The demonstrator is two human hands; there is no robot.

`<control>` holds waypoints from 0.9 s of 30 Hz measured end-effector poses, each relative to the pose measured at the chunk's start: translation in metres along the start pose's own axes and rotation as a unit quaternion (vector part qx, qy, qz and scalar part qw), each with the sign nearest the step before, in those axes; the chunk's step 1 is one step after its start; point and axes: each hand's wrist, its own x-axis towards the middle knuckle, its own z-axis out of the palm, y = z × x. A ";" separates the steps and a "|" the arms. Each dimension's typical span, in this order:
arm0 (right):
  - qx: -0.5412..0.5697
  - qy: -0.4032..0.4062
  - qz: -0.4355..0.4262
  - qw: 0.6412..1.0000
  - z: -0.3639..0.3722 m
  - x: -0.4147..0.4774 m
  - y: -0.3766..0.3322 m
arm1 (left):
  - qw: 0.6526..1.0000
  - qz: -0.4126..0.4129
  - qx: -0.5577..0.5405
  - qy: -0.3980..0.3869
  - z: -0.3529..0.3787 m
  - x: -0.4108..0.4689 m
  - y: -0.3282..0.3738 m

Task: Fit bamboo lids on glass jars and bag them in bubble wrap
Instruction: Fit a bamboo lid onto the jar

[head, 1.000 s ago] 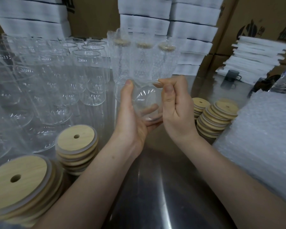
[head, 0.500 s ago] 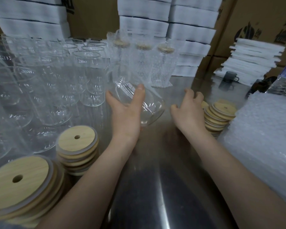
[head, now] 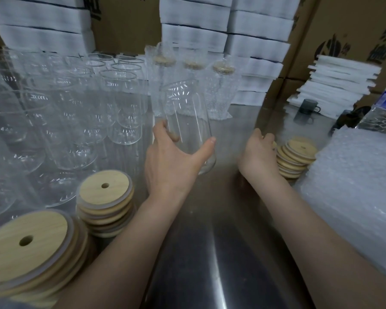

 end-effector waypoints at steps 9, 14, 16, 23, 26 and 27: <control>-0.048 0.051 -0.051 0.996 -0.004 -0.001 0.002 | 1.000 0.001 0.016 0.017 0.001 0.003 -0.009; -0.009 0.114 -0.089 0.989 -0.008 0.001 0.004 | 0.999 0.003 0.004 0.033 0.001 0.005 -0.011; 0.055 0.156 -0.115 0.979 -0.008 -0.001 0.001 | 0.999 0.006 0.003 0.036 0.001 0.006 -0.012; 0.363 0.123 -0.082 0.920 -0.007 -0.012 -0.011 | 0.999 0.007 0.005 0.047 0.001 0.010 -0.013; 0.519 0.018 0.008 0.854 -0.006 -0.014 -0.017 | 0.999 0.010 0.013 0.047 0.001 0.010 -0.013; 0.554 -0.007 0.027 0.832 -0.007 -0.014 -0.019 | 0.999 0.008 0.016 0.048 0.001 0.010 -0.013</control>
